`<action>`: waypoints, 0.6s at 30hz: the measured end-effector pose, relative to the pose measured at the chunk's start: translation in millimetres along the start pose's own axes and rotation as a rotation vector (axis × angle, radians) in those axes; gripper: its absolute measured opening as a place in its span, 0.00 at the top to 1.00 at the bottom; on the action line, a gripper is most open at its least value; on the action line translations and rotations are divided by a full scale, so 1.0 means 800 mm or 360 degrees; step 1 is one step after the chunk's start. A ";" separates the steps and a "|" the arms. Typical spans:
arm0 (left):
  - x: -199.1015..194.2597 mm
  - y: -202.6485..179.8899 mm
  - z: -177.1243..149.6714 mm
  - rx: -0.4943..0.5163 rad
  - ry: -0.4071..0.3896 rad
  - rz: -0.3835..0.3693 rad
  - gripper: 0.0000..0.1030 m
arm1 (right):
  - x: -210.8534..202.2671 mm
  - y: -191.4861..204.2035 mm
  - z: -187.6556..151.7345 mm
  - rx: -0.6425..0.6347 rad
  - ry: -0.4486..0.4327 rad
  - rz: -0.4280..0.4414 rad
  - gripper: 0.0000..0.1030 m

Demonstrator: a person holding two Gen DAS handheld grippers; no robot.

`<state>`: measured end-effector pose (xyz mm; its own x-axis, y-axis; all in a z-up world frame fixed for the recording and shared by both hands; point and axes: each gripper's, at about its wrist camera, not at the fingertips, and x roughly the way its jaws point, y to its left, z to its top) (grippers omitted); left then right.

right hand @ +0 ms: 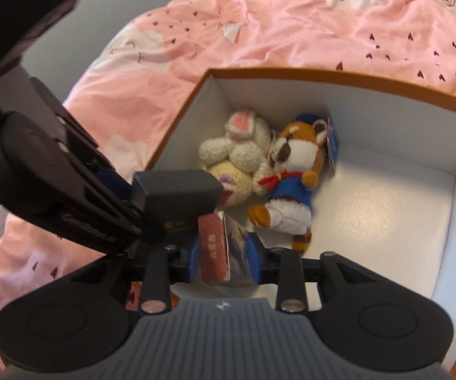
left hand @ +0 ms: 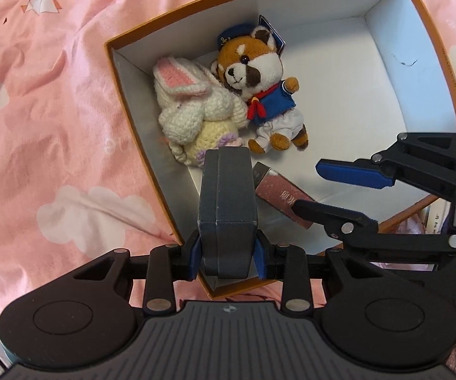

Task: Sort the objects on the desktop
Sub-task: 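Set the photo card box upright with the right gripper while the left places the grey box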

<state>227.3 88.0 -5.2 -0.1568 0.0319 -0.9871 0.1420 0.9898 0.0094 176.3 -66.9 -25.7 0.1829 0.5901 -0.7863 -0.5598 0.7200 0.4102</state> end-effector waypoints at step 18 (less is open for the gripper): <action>0.014 -0.010 -0.066 0.0242 -0.0413 0.0003 0.61 | 0.024 -0.006 -0.013 -0.0020 0.0104 0.0074 0.64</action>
<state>172.8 87.9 -8.3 0.0961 -0.0221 -0.9951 0.2900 0.9570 0.0068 174.3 -62.6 -47.5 0.1038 0.5975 -0.7951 -0.5766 0.6875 0.4414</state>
